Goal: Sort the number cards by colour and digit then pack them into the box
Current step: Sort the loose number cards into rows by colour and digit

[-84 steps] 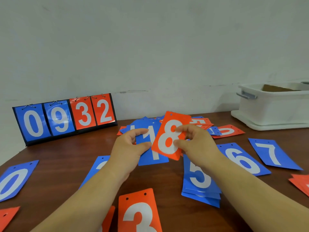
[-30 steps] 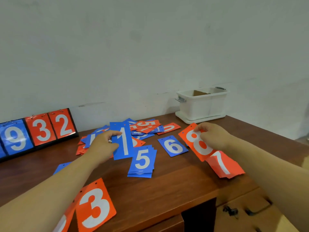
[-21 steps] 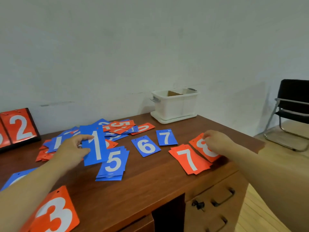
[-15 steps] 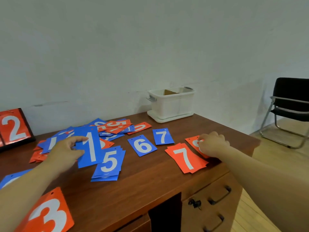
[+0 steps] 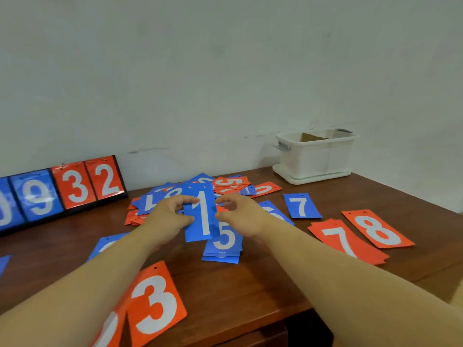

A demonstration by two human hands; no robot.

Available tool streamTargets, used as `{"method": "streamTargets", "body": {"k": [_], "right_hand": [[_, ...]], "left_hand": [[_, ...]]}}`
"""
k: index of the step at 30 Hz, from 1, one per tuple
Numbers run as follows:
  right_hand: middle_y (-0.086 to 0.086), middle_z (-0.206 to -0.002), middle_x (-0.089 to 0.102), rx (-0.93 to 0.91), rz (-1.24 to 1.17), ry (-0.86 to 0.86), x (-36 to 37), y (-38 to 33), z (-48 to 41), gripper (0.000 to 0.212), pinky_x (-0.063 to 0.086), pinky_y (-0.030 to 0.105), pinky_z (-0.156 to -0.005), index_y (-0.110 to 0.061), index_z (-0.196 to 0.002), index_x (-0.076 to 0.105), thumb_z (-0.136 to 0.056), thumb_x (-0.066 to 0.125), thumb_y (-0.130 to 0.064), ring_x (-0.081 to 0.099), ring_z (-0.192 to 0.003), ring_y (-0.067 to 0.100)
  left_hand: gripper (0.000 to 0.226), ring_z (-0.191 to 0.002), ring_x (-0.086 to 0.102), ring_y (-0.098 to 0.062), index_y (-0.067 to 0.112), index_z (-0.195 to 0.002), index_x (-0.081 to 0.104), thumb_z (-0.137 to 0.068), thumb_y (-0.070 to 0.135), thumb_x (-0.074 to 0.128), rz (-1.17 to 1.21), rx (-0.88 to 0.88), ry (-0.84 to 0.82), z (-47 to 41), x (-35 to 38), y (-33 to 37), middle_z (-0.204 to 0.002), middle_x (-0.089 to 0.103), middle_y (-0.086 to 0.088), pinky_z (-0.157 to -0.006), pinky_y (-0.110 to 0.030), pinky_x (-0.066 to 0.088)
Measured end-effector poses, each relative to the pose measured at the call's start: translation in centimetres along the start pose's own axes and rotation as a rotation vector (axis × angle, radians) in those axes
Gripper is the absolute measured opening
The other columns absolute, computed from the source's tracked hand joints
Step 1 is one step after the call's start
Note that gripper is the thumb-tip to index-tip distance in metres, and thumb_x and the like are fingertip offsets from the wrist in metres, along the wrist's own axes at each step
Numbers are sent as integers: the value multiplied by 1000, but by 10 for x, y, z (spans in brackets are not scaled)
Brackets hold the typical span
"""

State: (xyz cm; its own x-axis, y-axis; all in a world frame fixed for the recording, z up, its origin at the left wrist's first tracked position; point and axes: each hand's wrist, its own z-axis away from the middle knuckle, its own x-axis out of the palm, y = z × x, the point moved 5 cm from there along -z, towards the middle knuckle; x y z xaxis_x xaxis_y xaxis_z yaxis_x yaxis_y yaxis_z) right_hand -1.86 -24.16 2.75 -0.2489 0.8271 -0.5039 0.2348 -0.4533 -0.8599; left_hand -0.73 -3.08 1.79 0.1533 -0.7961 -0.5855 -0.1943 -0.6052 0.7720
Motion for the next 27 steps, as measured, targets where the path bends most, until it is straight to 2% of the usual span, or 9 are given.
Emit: {"method": "streamTargets", "body": {"k": [2, 4, 6, 8, 11, 13, 16, 22, 27], "right_hand": [[2, -118, 62, 7, -37, 33, 11, 1, -10, 33, 60, 32, -74, -27, -122, 62, -91, 66, -16, 67, -86, 19], [6, -102, 66, 56, -85, 103, 14, 5, -15, 28, 52, 30, -60, -24, -112, 65, -91, 62, -6, 61, -71, 20], [8, -94, 68, 124, -162, 138, 18, 9, -15, 27, 47, 32, -59, -26, -102, 67, -88, 61, -4, 56, -69, 21], [8, -82, 67, 161, -221, 140, 28, 7, -12, 28, 44, 30, -55, -26, -98, 69, -84, 62, -3, 51, -62, 19], [3, -69, 63, 110, -228, 78, 54, -9, 0, 26, 43, 26, -51, -21, -94, 71, -81, 62, -1, 52, -53, 13], [0, -68, 65, 45, -183, 22, 77, -24, 7, 25, 45, 27, -55, -24, -89, 72, -80, 62, -2, 57, -57, 14], [-8, -72, 67, -43, -36, -68, 107, -44, 15, 24, 45, 21, -58, -25, -91, 74, -80, 63, -6, 61, -65, 9], [-8, -84, 66, -86, 259, -154, 140, -42, 15, 25, 54, 22, -68, -25, -100, 74, -79, 69, -11, 64, -77, 10], [-12, -89, 60, -89, 310, -164, 143, -42, 10, 24, 47, 16, -65, -28, -104, 71, -84, 71, -16, 61, -80, 7]], "left_hand": [[49, -111, 64, -24, 43, -105, 67, -83, 0, 71, 46, 15, 0, 1, 0, 1, -110, 67, 8, -85, -29, 49], [49, -107, 62, -12, 43, -110, 64, -86, 1, 69, 98, 15, 20, 0, -3, 3, -117, 63, 8, -88, -28, 50], [44, -96, 64, -11, 41, -114, 61, -91, 4, 66, 222, -22, 70, -3, -7, 3, -119, 61, 6, -82, -33, 55], [35, -86, 63, -10, 35, -118, 60, -95, 9, 64, 297, -51, 193, -6, -19, 3, -118, 60, 6, -75, -32, 53], [27, -91, 62, -12, 22, -122, 62, -96, 14, 60, 363, -48, 410, -10, -48, 1, -116, 61, 1, -77, -29, 49], [22, -94, 61, -13, 24, -117, 64, -96, 17, 58, 394, -50, 497, -8, -64, 0, -108, 63, 3, -78, -28, 48], [17, -94, 60, -13, 28, -108, 65, -94, 20, 58, 398, -42, 541, -3, -78, -1, -103, 64, 4, -78, -27, 47], [17, -100, 61, -12, 28, -109, 66, -96, 19, 58, 175, -17, 464, 4, -79, 0, -102, 63, 10, -77, -24, 48], [17, -90, 62, -9, 26, -108, 68, -97, 18, 58, 55, -34, 363, 23, -83, 3, -99, 64, 6, -68, -23, 50]]}}
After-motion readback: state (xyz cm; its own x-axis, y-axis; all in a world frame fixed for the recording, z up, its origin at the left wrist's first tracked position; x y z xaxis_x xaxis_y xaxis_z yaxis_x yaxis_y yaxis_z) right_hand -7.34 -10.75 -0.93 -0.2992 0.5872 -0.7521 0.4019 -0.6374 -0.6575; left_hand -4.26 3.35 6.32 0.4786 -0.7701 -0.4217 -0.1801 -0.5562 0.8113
